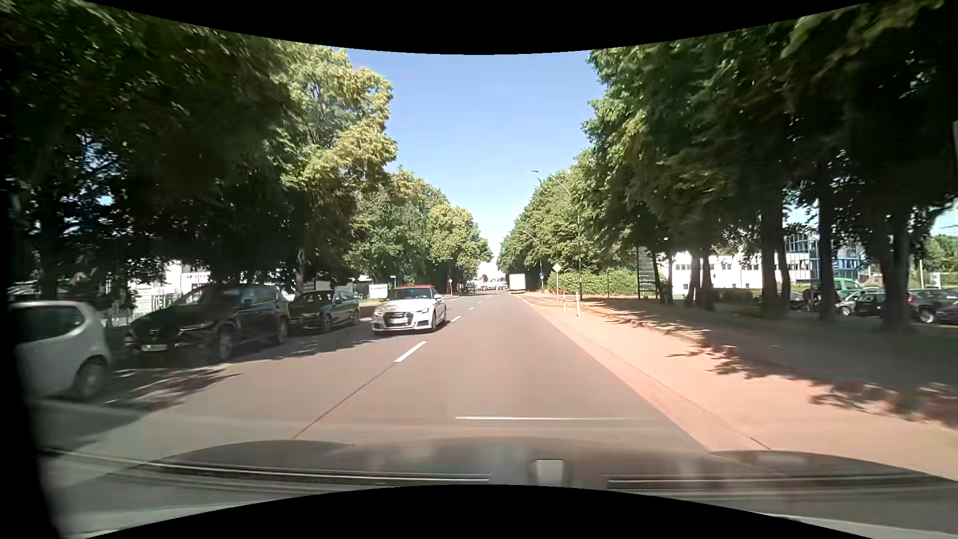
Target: Follow the waypoints while adhering to traffic rules and regulations
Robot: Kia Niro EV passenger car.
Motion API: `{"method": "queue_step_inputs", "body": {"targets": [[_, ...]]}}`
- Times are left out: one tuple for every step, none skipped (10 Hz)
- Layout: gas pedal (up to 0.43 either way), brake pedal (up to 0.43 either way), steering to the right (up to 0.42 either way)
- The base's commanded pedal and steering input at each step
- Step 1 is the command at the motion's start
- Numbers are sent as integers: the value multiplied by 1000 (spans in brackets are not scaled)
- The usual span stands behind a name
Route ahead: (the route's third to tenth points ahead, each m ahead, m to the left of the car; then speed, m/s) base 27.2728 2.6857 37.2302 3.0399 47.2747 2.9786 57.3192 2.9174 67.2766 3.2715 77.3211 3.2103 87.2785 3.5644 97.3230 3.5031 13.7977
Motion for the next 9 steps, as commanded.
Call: {"method": "queue_step_inputs", "body": {"targets": [[189, 6, 0], [189, 6, 0], [189, 6, 0], [189, 6, 0], [189, 6, 0], [189, 6, 0], [189, 6, 0], [189, 6, 1], [189, 6, 1]]}}
